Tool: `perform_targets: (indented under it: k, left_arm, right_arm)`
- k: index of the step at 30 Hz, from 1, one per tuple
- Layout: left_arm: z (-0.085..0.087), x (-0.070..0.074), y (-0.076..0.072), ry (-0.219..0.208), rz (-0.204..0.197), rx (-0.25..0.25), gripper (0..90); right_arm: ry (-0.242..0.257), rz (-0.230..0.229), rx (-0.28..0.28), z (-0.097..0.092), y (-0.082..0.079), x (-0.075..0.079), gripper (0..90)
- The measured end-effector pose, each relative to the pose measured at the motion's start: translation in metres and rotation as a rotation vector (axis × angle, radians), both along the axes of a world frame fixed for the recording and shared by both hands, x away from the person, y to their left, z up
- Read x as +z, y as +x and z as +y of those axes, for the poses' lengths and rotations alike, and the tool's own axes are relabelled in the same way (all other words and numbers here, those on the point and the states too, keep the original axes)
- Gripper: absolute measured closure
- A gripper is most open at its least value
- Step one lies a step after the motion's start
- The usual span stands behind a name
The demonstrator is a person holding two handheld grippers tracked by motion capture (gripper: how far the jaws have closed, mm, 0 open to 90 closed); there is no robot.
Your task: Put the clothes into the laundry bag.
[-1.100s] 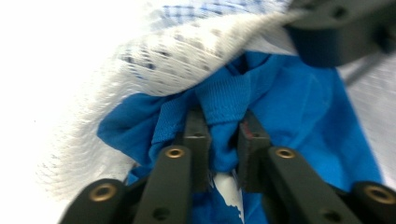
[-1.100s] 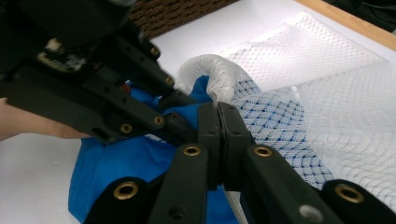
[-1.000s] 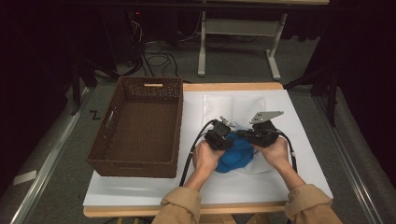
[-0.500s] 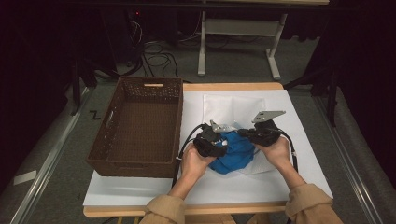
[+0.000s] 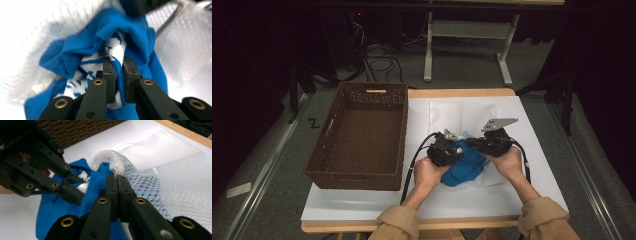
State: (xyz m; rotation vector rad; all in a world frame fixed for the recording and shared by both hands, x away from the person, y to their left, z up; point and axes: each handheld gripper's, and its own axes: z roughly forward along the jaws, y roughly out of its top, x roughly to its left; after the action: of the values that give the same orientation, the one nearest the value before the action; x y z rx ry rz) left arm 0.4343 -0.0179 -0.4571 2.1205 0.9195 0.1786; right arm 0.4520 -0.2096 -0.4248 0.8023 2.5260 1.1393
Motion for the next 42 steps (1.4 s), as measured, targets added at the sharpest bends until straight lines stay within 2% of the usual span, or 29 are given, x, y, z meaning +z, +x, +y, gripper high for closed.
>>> perform_targets:
  k: [2, 5, 7, 10, 12, 16, 18, 20, 23, 28, 30, 33, 37, 39, 41, 42]
  left_arm:
    - [-0.004, 0.003, 0.002, 0.018, -0.014, 0.008, 82.6]
    - [-0.016, 0.0, 0.004, 0.104, -0.054, 0.038, 82.5]
    - [-0.019, -0.004, 0.009, 0.124, -0.058, 0.069, 82.4]
    - [-0.02, -0.011, 0.018, 0.103, -0.038, 0.118, 81.2]
    - [-0.019, -0.012, 0.019, 0.1, -0.035, 0.121, 76.9]
    - [-0.013, -0.007, 0.009, 0.102, -0.079, 0.107, 57.5]
    - [-0.005, -0.002, 0.004, 0.104, -0.093, 0.111, 51.2]
    - [0.003, 0.003, 0.001, 0.099, -0.109, 0.123, 48.7]
    - [0.015, 0.009, -0.001, 0.077, -0.111, 0.143, 48.0]
    - [0.017, 0.002, 0.007, 0.111, -0.075, 0.159, 46.9]
    - [0.012, -0.006, 0.014, 0.118, -0.038, 0.157, 46.0]
    - [0.007, -0.016, 0.021, 0.118, -0.013, 0.164, 45.4]
    - [0.008, -0.024, 0.03, 0.086, 0.019, 0.176, 45.5]
    - [0.009, -0.025, 0.031, 0.057, 0.033, 0.159, 50.6]
    - [0.01, -0.026, 0.032, 0.03, 0.059, 0.124, 63.2]
    - [0.01, -0.026, 0.032, 0.031, 0.062, 0.115, 68.0]
  right_arm:
    - [-0.001, -0.004, 0.005, 0.002, -0.001, 0.002, 89.9]
    - [0.001, -0.003, 0.012, 0.004, -0.002, 0.003, 89.9]
    - [0.001, -0.003, 0.013, 0.005, -0.003, 0.003, 89.9]
    - [-0.016, -0.002, 0.023, 0.004, -0.003, 0.001, 89.9]
    - [-0.02, 0.005, 0.02, 0.004, -0.003, -0.003, 89.9]
    - [-0.01, 0.016, 0.007, 0.001, -0.002, -0.005, 89.9]
    - [-0.009, 0.013, 0.004, -0.002, -0.001, -0.004, 89.9]
    - [-0.004, 0.013, -0.001, -0.003, -0.001, -0.004, 89.9]
    - [0.003, 0.014, -0.008, -0.003, -0.001, -0.005, 89.9]
    - [0.001, 0.008, -0.003, -0.003, 0.0, -0.005, 89.9]
    - [-0.003, 0.012, -0.002, -0.003, 0.0, -0.005, 89.8]
    - [-0.003, 0.017, -0.006, -0.002, 0.0, -0.006, 89.8]
    - [-0.012, 0.018, -0.004, -0.003, 0.0, -0.007, 89.9]
    - [-0.011, 0.021, -0.005, -0.002, 0.001, -0.007, 89.8]
    - [-0.013, 0.017, -0.003, -0.002, 0.002, -0.009, 89.8]
    - [-0.013, 0.022, -0.003, -0.001, 0.002, -0.008, 89.9]
